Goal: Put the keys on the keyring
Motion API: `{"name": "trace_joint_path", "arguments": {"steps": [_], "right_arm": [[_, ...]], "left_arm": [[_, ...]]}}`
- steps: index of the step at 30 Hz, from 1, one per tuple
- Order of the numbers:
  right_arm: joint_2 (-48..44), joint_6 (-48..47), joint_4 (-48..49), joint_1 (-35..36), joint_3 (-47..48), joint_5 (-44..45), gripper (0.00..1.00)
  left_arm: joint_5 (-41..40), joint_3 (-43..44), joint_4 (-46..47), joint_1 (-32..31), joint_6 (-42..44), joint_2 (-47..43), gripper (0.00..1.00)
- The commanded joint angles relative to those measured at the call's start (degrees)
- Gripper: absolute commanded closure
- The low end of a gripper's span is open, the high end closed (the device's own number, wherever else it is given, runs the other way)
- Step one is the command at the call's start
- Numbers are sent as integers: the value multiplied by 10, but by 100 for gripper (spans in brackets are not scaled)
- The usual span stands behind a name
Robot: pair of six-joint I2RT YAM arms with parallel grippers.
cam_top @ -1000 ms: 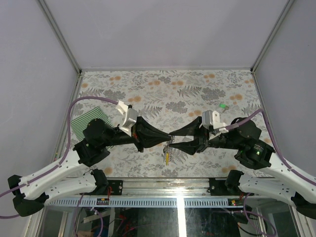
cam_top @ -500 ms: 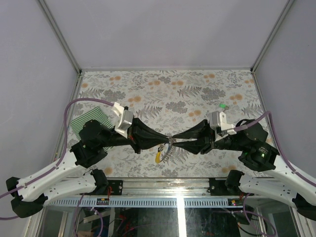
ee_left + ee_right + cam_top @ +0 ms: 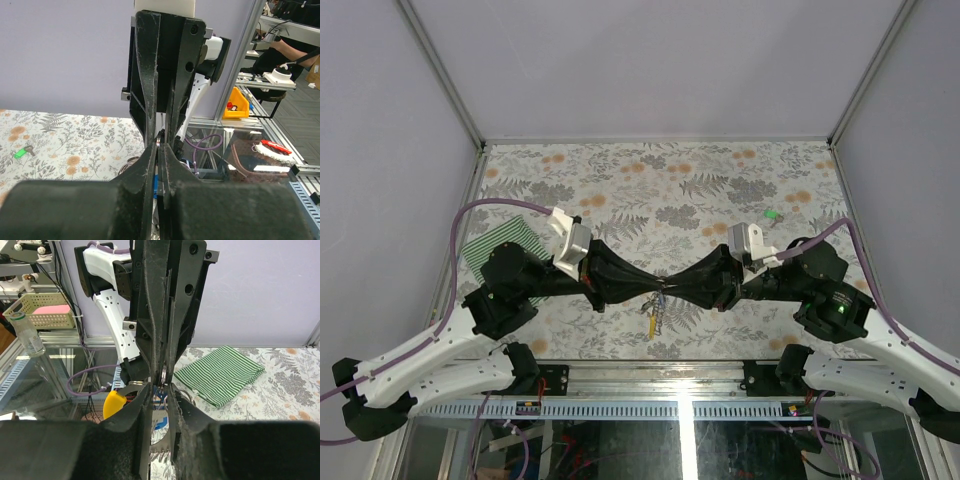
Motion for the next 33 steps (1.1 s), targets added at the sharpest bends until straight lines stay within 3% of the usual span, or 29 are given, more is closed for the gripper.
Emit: {"name": "trace_joint_path", "arguments": {"steps": [1, 9, 14, 18, 22, 27, 33], "right_arm": [[1, 2, 30, 4, 9, -13, 79], [0, 0, 25, 4, 8, -8, 84], [1, 0, 31, 4, 8, -3, 100], [-1, -9, 12, 4, 19, 3, 100], [8, -39, -61, 4, 58, 9, 100], [31, -83, -168, 4, 123, 12, 100], [69, -135, -310, 4, 203, 21, 100]], "left_arm": [[5, 23, 22, -1, 5, -2, 100], [4, 25, 24, -1, 4, -6, 100], [4, 25, 25, -1, 2, -5, 100], [-1, 23, 26, -1, 0, -6, 100], [2, 23, 19, -1, -1, -7, 94], [13, 24, 6, -1, -1, -6, 77], [-15, 30, -32, -1, 13, -13, 74]]}}
